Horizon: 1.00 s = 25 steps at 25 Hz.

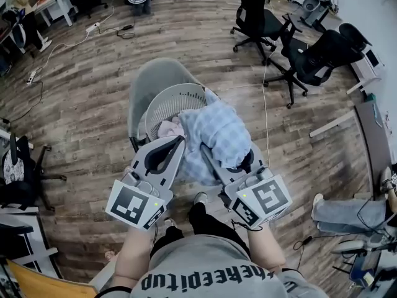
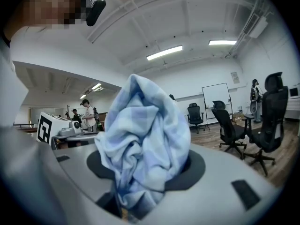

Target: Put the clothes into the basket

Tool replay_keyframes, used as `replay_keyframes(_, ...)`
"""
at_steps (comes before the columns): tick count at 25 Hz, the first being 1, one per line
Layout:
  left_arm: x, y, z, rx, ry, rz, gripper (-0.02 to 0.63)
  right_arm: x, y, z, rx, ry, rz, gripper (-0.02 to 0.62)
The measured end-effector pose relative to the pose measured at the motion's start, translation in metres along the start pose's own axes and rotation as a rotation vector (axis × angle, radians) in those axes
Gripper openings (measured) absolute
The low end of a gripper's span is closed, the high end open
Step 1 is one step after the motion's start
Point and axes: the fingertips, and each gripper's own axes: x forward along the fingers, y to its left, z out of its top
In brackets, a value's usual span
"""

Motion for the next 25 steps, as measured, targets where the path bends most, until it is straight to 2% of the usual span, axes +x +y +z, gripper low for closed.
replay_keyframes(15, 0.046, 0.010, -0.007, 0.005, 0.015, 0.136, 0.014, 0.027, -0.050, 0.004, 0.008, 0.003, 0.140, 0.244)
replay_keyframes(25, 0.057, 0.008, -0.016, 0.017, 0.045, 0.205, 0.014, 0.032, -0.070, 0.000, 0.028, 0.001, 0.197, 0.244)
